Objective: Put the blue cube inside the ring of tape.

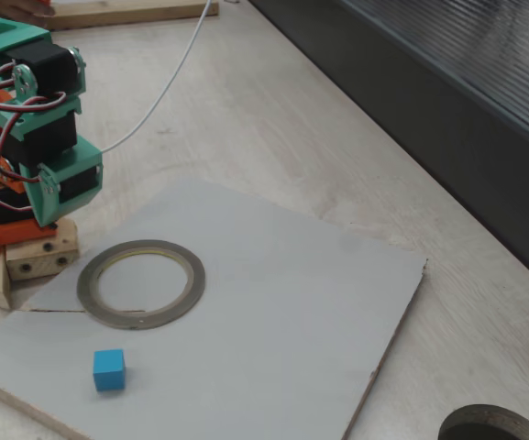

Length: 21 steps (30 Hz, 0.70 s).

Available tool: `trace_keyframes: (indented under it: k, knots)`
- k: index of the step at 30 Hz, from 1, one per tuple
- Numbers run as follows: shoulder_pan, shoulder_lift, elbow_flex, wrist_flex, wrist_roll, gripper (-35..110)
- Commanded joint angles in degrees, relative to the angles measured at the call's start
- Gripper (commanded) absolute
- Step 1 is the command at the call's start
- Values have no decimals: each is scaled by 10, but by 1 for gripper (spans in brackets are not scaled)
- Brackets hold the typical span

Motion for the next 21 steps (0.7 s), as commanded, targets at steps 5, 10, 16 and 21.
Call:
trace_keyframes:
  k: [5,10,16,21]
  knots:
    - [1,21,0,13,6,2]
    - [4,24,-10,13,7,2]
    - [4,22,-112,18,7,2]
    - [4,21,-206,18,7,1]
